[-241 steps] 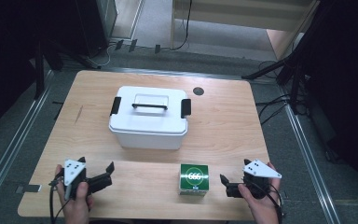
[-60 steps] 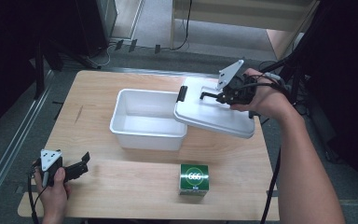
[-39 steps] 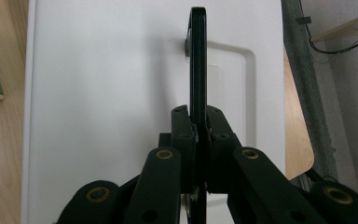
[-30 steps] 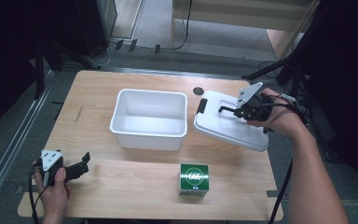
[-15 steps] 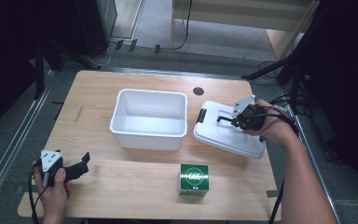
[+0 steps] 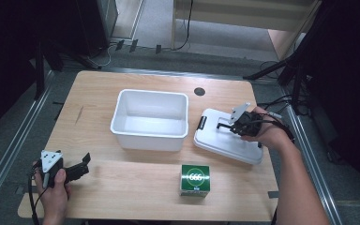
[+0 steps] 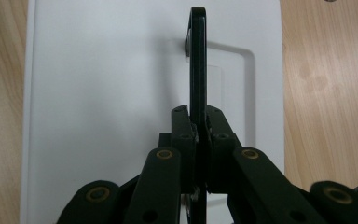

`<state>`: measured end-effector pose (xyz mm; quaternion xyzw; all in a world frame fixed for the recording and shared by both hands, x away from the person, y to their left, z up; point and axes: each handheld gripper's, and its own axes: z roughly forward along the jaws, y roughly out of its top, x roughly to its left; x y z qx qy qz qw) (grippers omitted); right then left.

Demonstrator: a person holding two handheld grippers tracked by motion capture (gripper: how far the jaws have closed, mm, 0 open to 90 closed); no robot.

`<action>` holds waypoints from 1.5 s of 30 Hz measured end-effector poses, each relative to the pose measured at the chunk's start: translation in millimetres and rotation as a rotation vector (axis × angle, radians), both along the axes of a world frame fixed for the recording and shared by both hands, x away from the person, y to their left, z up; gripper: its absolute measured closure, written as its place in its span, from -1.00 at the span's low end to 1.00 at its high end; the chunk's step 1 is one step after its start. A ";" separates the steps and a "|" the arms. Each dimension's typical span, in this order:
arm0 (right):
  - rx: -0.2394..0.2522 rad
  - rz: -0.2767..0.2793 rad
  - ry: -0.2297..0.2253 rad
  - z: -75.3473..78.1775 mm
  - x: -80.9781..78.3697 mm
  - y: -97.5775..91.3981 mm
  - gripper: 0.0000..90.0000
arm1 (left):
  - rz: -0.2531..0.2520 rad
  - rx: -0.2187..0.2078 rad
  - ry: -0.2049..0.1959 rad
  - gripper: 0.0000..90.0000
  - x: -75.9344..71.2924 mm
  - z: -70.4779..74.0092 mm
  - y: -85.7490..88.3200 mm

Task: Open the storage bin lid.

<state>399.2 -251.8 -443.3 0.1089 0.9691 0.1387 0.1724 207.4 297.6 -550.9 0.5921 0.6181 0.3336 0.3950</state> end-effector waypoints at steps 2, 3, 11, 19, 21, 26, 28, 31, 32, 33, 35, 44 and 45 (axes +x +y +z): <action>0.001 -0.004 -0.002 -3.3 -0.2 -0.1 0.89 | 0.000 0.000 0.000 -1.00 0.0 0.0 -0.2; 0.003 -0.010 -0.001 -6.5 -0.6 -0.4 0.89 | 0.000 0.000 -0.001 -1.00 0.1 -0.1 -0.3; 0.009 -0.018 -0.002 -15.8 -2.2 -1.6 0.89 | 0.000 0.001 0.000 -1.00 0.2 0.0 -0.2; 0.012 -0.033 0.008 -24.3 -4.2 -5.1 0.89 | 0.001 0.002 0.000 -1.00 0.3 -0.1 -0.3; 0.013 -0.038 0.012 -24.8 -4.6 -5.5 0.89 | 0.001 0.000 -0.001 -1.00 0.4 -0.1 -0.2; 0.015 -0.048 0.020 -25.8 -6.4 -7.1 0.85 | 0.001 0.003 0.000 -1.00 0.2 0.0 -0.2; 0.021 -0.046 0.042 -25.5 -7.7 -6.9 0.72 | 0.003 0.002 -0.001 -1.00 0.3 -0.1 -0.5; 0.008 -0.031 0.061 -24.0 -13.2 -5.3 0.56 | 0.001 0.001 0.000 -1.00 0.3 -0.1 -0.2; 0.011 -0.036 0.062 -23.0 -14.6 -5.0 0.50 | 0.001 0.001 0.000 -1.00 0.3 -0.1 -0.2; 0.011 -0.036 0.062 -23.0 -14.6 -5.0 0.50 | 0.001 0.002 0.000 -1.00 0.2 0.0 -0.3; 0.026 -0.030 0.077 -19.6 -18.8 -4.9 0.31 | 0.000 0.004 -0.001 -1.00 0.2 -0.1 -0.7; 0.018 -0.049 0.128 -7.6 -37.0 2.9 -0.47 | 0.001 0.004 -0.001 -1.00 0.1 -0.1 -0.8; 0.024 -0.048 0.131 -6.1 -38.7 3.8 -0.58 | 0.001 0.004 -0.001 -1.00 0.2 -0.1 -0.9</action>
